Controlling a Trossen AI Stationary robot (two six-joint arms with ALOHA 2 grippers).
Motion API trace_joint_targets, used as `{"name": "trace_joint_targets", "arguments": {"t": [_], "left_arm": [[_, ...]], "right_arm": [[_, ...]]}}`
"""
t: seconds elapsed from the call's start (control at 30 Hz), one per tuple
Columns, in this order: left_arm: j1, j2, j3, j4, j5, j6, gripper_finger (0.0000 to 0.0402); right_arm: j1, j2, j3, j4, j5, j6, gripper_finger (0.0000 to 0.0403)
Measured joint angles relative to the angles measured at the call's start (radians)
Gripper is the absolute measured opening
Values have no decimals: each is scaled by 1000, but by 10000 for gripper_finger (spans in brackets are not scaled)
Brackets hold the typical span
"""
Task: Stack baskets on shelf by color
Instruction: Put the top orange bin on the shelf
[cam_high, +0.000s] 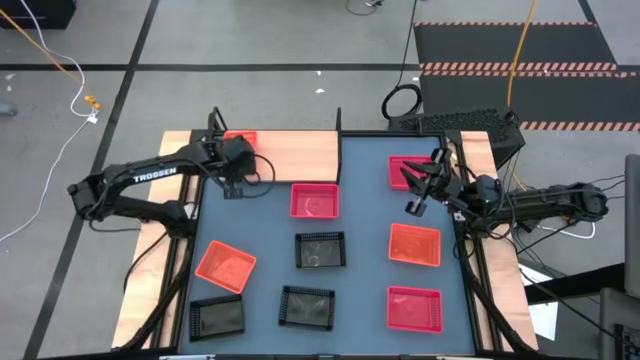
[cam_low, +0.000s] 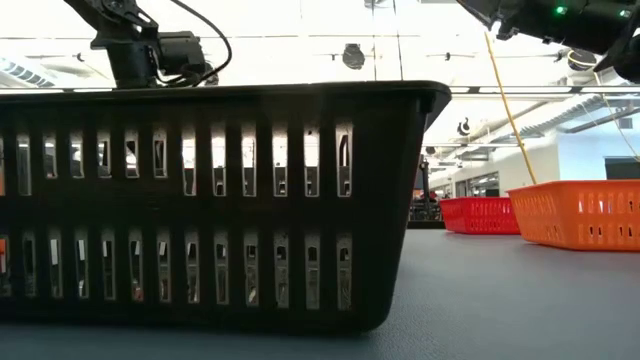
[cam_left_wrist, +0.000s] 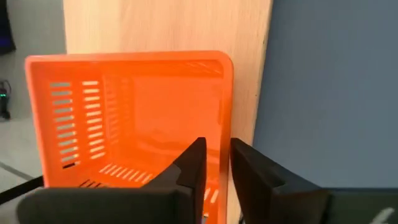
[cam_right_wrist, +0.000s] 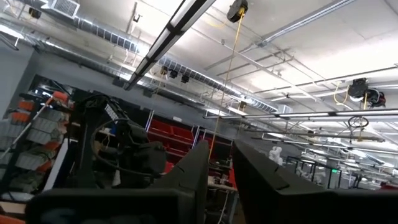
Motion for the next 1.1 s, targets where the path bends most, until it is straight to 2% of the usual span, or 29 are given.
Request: {"name": "trace_joint_targets", "arguments": {"t": [0.07,0.17,0.23,0.37,0.63,1.0,1.1], "left_arm": [[0,0,0,1,-40,-29,93],[0,0,0,1,-172,-135,116],[0,0,0,0,-224,-181,130],[-15,0,0,0,-212,-197,148],[-62,0,0,1,-197,-148,147],[13,10,0,4,-195,-156,147],[22,10,0,6,-151,-152,138]], "right_arm": [[0,0,0,5,0,15,66],[0,0,0,19,1,32,66],[0,-1,0,24,1,39,66],[0,0,0,27,1,40,66],[0,0,0,27,2,35,66],[1,0,0,59,-2,39,66],[2,0,0,59,-28,39,66]]}}
